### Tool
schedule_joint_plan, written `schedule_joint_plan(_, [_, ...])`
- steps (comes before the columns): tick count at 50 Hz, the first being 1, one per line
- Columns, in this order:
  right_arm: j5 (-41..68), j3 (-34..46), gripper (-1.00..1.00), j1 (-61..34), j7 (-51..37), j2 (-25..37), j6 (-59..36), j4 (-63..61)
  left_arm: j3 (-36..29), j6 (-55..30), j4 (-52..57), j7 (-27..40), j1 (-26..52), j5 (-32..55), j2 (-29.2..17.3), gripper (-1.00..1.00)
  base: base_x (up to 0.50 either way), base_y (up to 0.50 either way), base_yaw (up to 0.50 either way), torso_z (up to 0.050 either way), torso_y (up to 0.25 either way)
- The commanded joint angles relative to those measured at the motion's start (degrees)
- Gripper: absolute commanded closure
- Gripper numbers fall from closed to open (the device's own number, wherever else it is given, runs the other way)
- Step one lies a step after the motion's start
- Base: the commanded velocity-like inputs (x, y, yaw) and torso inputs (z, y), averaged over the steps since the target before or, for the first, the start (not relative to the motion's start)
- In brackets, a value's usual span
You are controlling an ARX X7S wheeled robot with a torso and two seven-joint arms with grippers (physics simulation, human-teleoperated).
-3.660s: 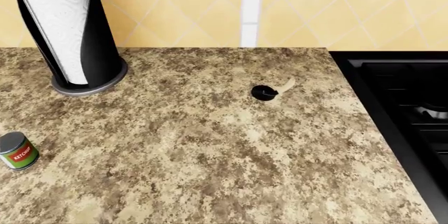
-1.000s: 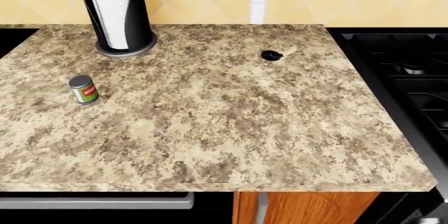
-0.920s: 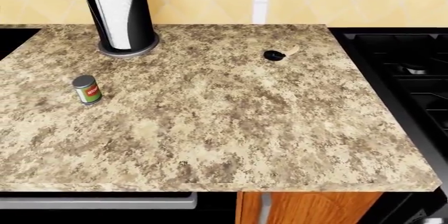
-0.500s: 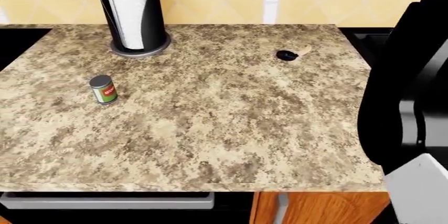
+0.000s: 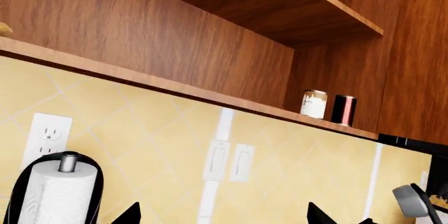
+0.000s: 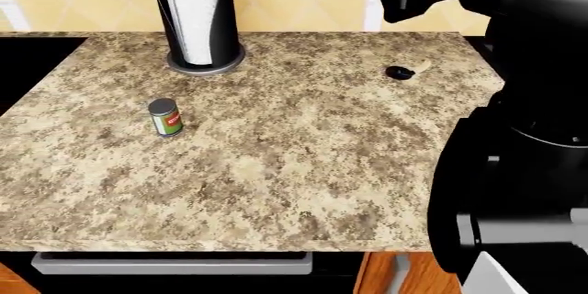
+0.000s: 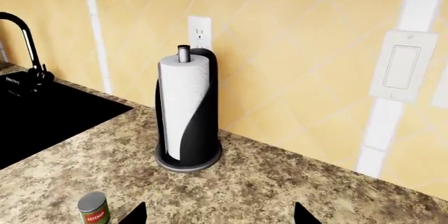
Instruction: Pick the cans from the counter and place them in their designated side in the cabinet.
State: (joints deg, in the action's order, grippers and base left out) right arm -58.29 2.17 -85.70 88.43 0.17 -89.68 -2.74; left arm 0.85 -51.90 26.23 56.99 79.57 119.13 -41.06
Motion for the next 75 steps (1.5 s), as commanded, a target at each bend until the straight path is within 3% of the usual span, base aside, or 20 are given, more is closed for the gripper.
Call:
schedule_joint_plan(1, [-1.2,1.3,-1.0,3.2,1.6,-0.2,-0.3,-1.8,-0.1,0.0,-0.1,-1.0,-1.4,-1.4,0.4,-1.0,0.0,0.32,0.0,0.0,0.0])
schedule_joint_plan(43, [-1.8,1.9,-1.0,4.1,1.6,-0.2,-0.3,-2.3,-1.6,-0.5,-1.1,-4.3,-2.2,-4.7,0.7,-1.0,0.0,0.32,0.0,0.0,0.0])
schedule_joint_plan(75, [-2.3,1.7,-1.0,4.6,1.6,-0.2,-0.3,-3.4,-1.9,0.5,-0.7,-4.4,-3.0,-4.5,0.2,-1.0,0.15,0.0,0.0,0.0,0.0])
